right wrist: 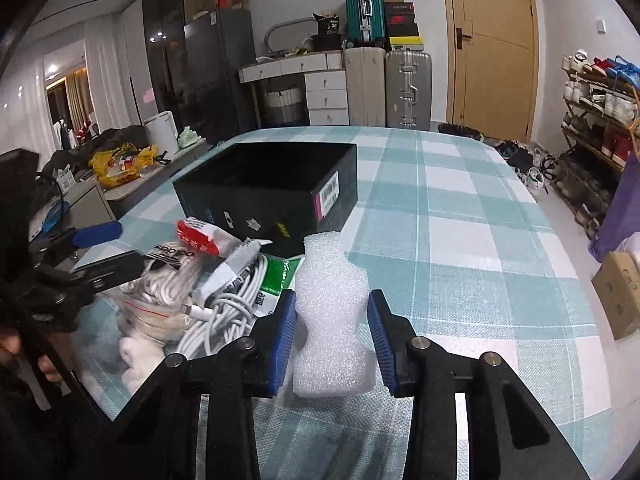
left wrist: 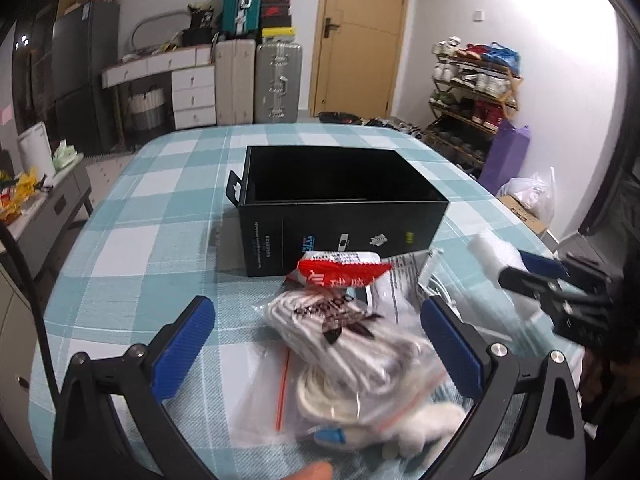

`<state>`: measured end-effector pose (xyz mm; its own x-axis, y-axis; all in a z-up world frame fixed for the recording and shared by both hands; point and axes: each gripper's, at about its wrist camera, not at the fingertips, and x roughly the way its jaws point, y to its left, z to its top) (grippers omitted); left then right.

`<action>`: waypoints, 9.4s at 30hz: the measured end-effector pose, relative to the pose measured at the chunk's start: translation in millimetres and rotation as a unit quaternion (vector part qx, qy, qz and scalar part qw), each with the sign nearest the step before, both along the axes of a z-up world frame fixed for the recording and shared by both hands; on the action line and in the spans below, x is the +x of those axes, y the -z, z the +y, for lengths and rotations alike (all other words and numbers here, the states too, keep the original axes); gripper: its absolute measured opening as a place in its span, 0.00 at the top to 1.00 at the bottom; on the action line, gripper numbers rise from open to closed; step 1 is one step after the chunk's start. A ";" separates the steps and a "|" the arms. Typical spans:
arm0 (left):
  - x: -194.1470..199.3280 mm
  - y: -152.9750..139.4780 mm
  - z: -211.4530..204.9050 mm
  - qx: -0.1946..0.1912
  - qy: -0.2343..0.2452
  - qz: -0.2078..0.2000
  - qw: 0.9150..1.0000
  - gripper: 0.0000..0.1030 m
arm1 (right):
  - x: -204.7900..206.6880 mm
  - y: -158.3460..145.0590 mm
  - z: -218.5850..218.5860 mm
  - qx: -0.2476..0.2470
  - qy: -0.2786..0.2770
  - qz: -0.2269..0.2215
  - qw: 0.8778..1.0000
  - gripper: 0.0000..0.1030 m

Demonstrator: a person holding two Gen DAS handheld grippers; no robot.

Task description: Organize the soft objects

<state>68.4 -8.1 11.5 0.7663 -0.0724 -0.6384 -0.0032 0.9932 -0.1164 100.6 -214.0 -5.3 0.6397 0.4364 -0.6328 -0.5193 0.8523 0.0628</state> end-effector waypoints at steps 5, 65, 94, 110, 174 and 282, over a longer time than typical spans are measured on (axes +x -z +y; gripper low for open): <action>18.4 10.2 -2.2 0.002 -0.005 0.041 0.999 0.00 | -3.2 -1.5 2.4 0.001 -0.010 -0.003 1.000 0.64; -14.1 -55.4 37.9 -0.028 0.027 -0.048 0.998 0.66 | -19.4 -59.5 22.2 0.081 -0.064 -0.056 0.993 0.64; 79.9 -41.0 32.9 -0.033 0.026 -0.021 0.999 0.66 | 69.9 -50.3 64.0 0.066 -0.060 -0.014 0.996 0.64; 116.7 -17.7 29.6 -0.023 0.016 0.010 1.000 0.65 | 102.3 -30.1 90.3 0.014 -0.063 -0.027 0.998 0.64; -7.9 -41.4 29.8 0.028 0.002 -0.029 0.999 0.00 | 0.5 -38.7 38.6 -0.002 -0.039 -0.030 0.999 0.01; -10.5 -13.2 21.3 0.008 0.049 0.012 0.999 0.02 | 2.5 -2.4 41.4 -0.017 -0.054 -0.007 0.998 0.77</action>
